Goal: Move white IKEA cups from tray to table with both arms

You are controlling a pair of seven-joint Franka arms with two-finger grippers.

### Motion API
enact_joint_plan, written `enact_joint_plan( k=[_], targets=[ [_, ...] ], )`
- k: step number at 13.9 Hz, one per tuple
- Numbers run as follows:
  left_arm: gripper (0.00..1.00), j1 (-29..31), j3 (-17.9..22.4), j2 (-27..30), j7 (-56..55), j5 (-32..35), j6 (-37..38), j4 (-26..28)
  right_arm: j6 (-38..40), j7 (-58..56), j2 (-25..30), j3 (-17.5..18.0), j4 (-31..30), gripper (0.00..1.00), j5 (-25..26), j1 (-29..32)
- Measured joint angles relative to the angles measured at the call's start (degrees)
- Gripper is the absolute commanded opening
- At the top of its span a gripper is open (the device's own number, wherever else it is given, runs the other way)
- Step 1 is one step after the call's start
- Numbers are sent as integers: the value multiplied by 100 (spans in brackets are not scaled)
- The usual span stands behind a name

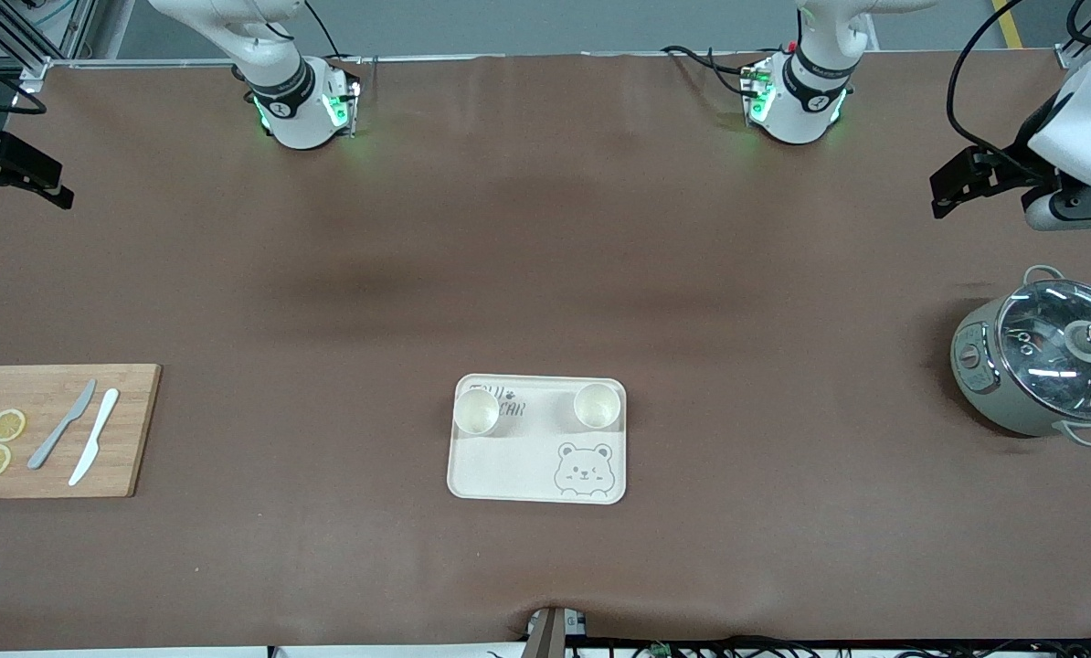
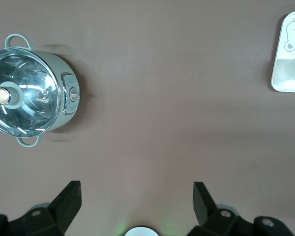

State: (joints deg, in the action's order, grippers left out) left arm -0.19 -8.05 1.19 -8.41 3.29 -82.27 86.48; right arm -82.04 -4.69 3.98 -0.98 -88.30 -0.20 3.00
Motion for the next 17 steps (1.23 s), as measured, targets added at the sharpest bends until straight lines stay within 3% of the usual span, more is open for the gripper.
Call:
enact_joint_plan(
  k=[10, 17],
  targets=[
    [100, 5, -2, -55, 0, 0, -3, 0, 0, 0, -3, 10, 0, 100, 0, -1],
    [100, -48, -32, -548, 0, -8, -346, 84, 3, 0, -7, 11, 0, 100, 0, -1]
  ],
)
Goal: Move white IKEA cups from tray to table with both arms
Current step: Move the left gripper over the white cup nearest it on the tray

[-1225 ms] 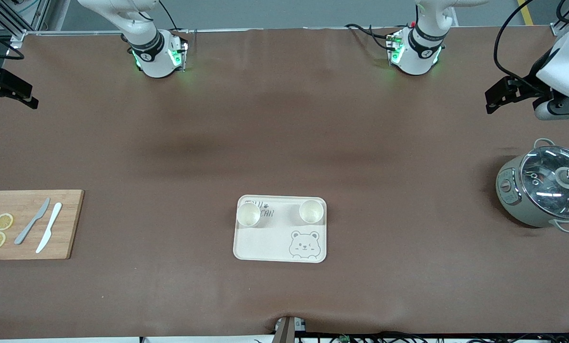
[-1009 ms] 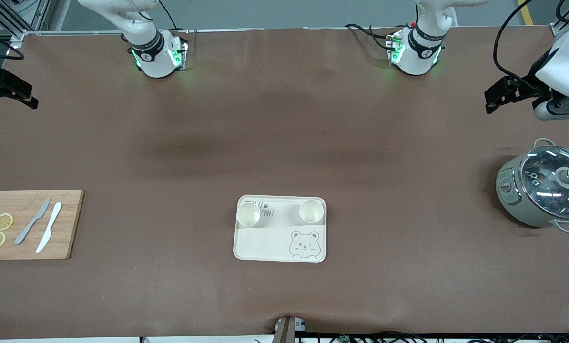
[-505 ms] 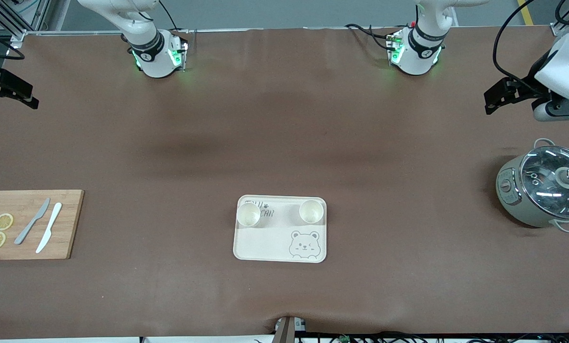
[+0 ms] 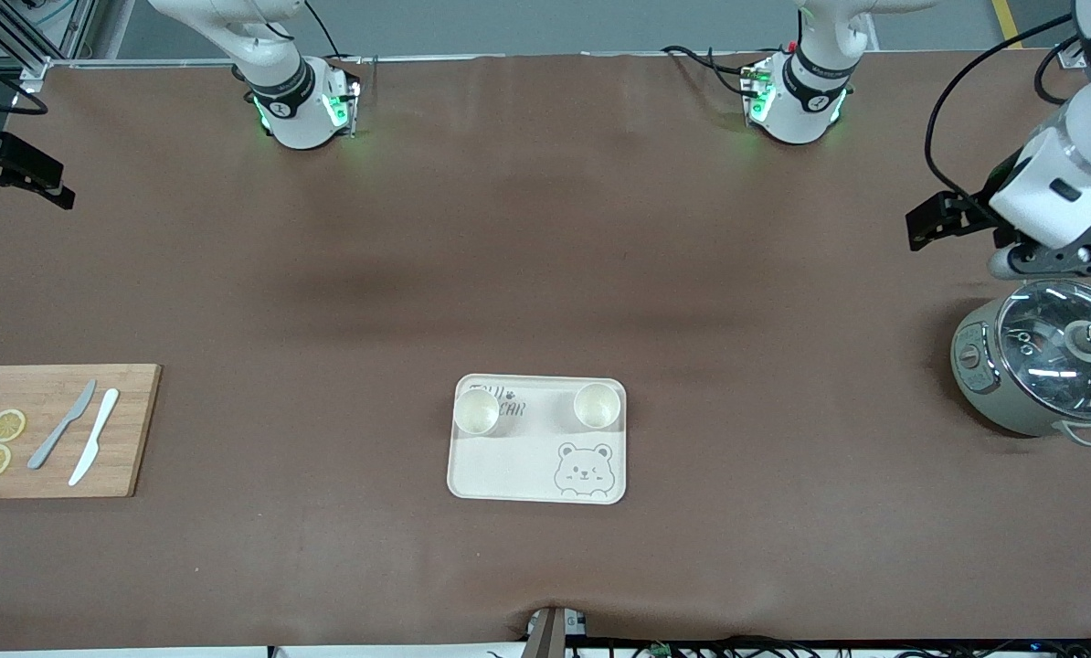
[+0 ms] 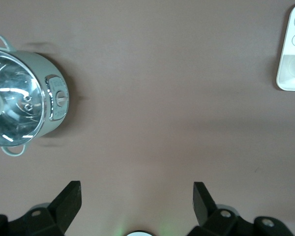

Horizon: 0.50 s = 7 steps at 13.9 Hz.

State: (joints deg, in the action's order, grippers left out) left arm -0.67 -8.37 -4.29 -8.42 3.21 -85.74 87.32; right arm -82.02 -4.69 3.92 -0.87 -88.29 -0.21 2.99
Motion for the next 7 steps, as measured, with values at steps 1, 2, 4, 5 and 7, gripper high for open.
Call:
enact_joint_plan(
  k=[1, 2, 4, 5, 7],
  targets=[
    [100, -5, -13, -54, 0, 0, -126, 56, 0, 0, 0, 0, 0, 100, 0, 0],
    [100, -8, -23, -86, 0, 0, -280, 154, 0, 0, 0, 0, 0, 100, 0, 0],
    [100, -8, -29, -109, 0, 0, -616, 426, 0, 0, 0, 2, 0, 100, 0, 0],
    [100, -8, -29, -113, 0, 0, -800, 590, 0, 0, 0, 4, 1, 100, 0, -2],
    [100, -8, -32, -118, 0, 0, -1070, 871, 0, 0, 0, 11, 3, 100, 0, -26]
  ],
)
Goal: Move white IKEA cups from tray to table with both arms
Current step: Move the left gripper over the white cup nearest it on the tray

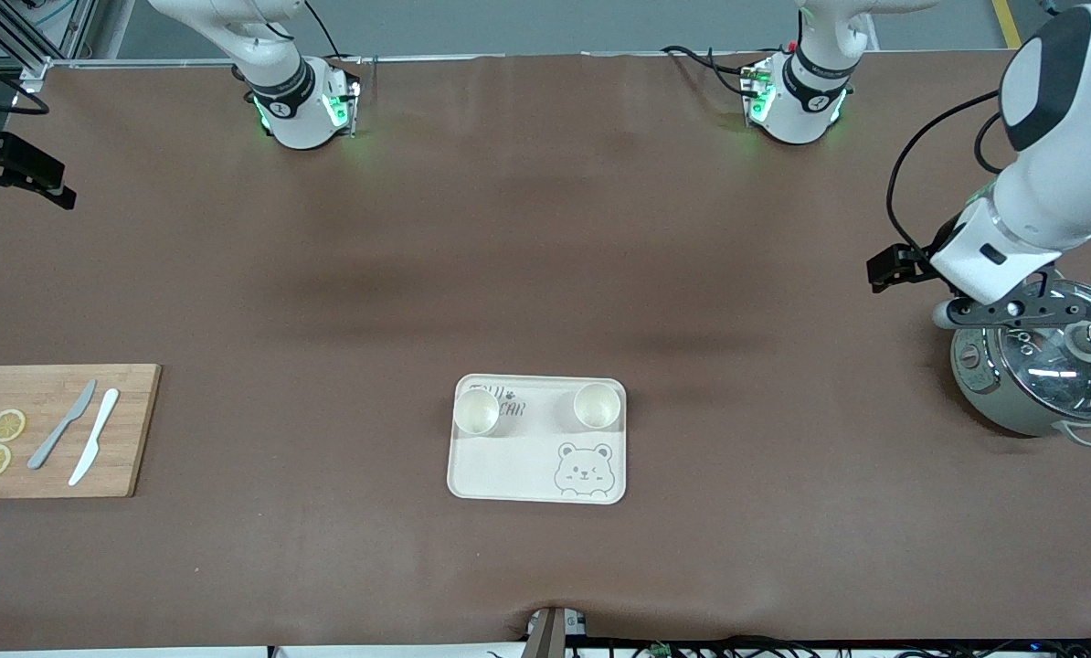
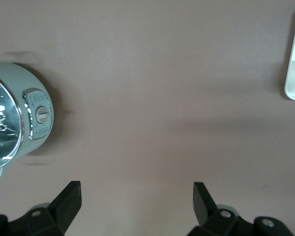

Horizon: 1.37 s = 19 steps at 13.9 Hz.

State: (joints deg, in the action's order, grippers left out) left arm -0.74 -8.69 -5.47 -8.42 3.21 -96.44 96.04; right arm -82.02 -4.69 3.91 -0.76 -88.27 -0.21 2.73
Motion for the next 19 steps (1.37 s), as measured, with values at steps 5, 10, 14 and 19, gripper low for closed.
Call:
enact_joint_plan(
  k=[5, 10, 14, 19],
  targets=[
    [100, -10, -132, -8, -12, 0, -853, 734, 0, 0, 0, 3, 3, 100, 0, -21],
    [100, -48, -527, -220, -232, 0, -1268, 930, 0, 0, 0, 3, 5, 100, 0, -23],
    [100, -423, -673, -610, -791, 0, -1632, 933, 0, 0, 0, 3, 5, 100, 0, -23],
    [100, -917, -682, -1135, -1501, 0, -2271, 743, 0, 0, 0, 4, 8, 100, 0, -26]
  ],
)
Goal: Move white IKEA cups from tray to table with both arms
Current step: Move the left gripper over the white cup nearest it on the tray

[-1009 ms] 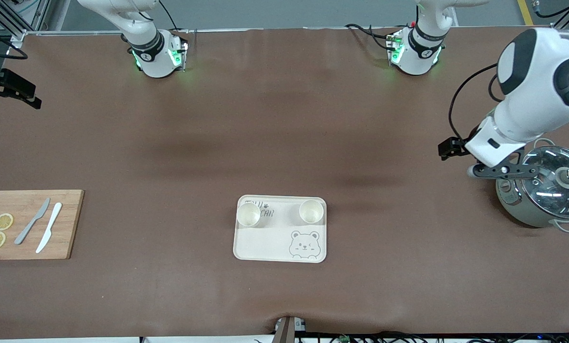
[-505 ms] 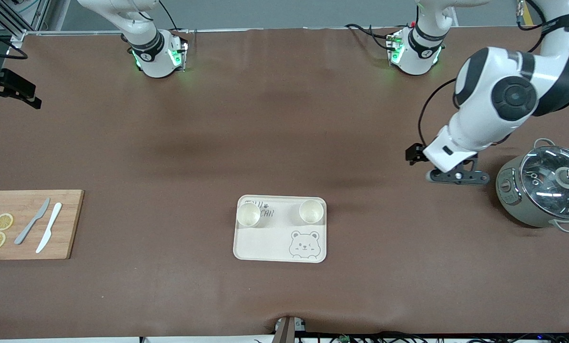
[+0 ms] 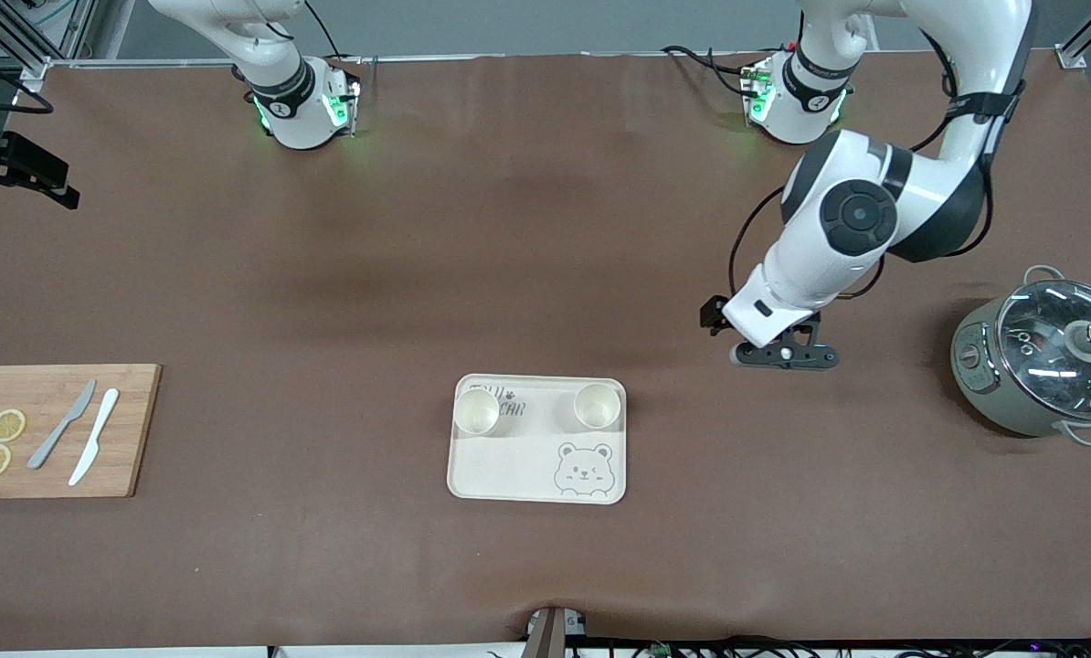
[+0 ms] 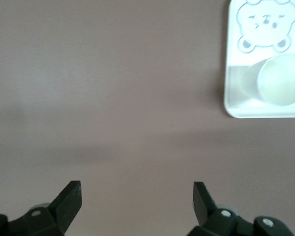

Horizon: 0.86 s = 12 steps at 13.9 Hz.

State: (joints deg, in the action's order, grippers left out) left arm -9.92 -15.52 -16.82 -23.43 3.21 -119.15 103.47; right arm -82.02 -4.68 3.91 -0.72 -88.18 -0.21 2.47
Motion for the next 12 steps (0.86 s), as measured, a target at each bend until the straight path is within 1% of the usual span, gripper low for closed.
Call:
enact_joint_plan(
  k=[4, 5, 6, 7, 8, 9, 12],
  targets=[
    [100, -433, -2, -526, -620, 0, -20, -540, 0, 0, 0, 2, 3, 100, -1, -10],
    [96, -502, -1, -646, -670, 0, -30, -653, 0, 0, 0, 2, 3, 100, -1, -11],
    [90, -556, -2, -756, -713, 0, -68, -749, 0, 0, 0, 2, 3, 100, -1, -13],
    [90, -598, -2, -855, -741, 0, -158, -812, 0, 0, 0, 2, 3, 100, -1, -14],
    [89, -623, -2, -940, -770, 0, -302, -850, 0, 0, 0, 2, 4, 100, -1, -16],
    [83, -636, -1, -1019, -775, 1, -490, -867, 0, 0, 0, 2, 4, 100, -1, -17],
    [71, -696, -1, -1293, -776, 1, -1023, -889, 0, 0, 0, 4, 8, 100, -1, -25]
  ],
)
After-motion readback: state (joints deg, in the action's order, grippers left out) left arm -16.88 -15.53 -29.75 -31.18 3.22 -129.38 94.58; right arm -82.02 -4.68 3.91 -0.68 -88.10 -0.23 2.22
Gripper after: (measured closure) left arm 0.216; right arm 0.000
